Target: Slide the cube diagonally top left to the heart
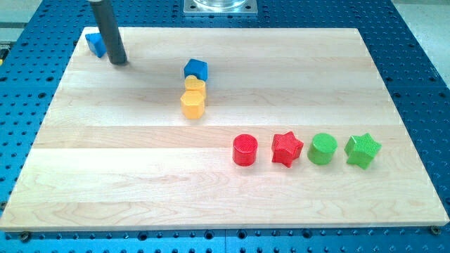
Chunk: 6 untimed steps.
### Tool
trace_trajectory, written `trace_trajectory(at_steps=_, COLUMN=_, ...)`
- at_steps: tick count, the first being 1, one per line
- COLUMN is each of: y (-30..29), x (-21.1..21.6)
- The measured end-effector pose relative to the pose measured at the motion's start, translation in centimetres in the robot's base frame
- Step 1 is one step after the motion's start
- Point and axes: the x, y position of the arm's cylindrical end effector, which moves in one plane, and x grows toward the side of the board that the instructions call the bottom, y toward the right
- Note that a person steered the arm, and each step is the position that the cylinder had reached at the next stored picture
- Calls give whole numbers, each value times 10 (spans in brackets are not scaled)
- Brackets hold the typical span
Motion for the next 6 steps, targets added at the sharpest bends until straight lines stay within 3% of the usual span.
trace_trajectory(at_steps=3, y=135, x=1)
trace_trajectory(at_steps=4, y=181, x=62)
trace_trajectory(at_steps=5, y=186, x=70)
trace_trajectory(at_steps=6, y=154, x=72)
